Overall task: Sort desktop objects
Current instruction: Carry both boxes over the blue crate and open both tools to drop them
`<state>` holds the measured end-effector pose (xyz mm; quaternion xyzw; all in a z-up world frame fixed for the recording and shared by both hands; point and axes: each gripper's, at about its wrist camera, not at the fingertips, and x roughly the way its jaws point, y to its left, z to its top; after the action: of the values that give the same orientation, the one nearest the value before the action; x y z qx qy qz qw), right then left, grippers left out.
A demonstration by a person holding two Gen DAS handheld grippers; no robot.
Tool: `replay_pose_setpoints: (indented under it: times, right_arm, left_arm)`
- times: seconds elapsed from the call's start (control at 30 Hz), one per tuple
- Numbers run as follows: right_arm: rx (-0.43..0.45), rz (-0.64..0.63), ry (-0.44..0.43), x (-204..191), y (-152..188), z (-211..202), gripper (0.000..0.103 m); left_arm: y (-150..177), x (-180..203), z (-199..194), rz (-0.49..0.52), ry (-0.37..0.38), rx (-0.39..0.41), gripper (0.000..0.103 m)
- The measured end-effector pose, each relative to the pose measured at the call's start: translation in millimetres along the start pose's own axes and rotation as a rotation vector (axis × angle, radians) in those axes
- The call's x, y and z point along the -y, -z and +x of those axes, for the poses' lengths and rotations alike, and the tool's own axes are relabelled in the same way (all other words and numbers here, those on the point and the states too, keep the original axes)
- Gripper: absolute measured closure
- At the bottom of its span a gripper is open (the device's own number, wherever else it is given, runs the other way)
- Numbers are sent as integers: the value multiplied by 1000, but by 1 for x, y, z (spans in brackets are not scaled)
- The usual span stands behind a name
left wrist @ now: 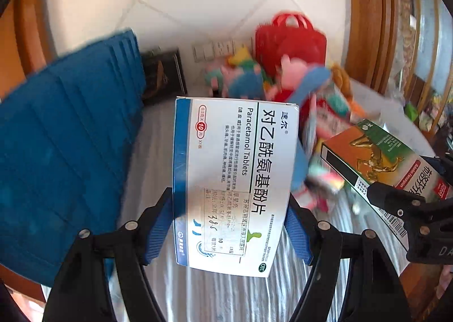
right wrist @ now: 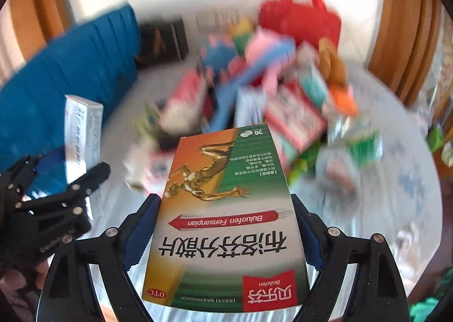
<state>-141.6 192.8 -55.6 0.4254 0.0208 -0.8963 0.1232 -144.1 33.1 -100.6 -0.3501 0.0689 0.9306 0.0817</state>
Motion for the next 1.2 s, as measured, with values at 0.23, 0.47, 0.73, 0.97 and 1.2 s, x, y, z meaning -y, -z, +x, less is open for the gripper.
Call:
replay_pose_setpoints:
  times: [0.23,0.47,0.73,0.97,1.2]
  right_arm:
    - [258,-93,-36,-76,-78,-53,15]
    - [446,-203,-124,-180,-134,-89,15]
    - [466,-361,-250,-326,-171,-73,15]
    - [417,-449,-242,-410,-196,-37,15]
    - [412,-494,-154,-437,-200,-27,15]
  left_arm:
    - [-54,-63,-78,-41,-100,260,31]
    - [-71,-162,-122,-143,-272,346,31]
    - [-59,-286,-120,-248,-449,228,31]
    - [-59,-347,-96,-292,-488,142,31]
    - [-70,-373,-80,-325,-480,117,30]
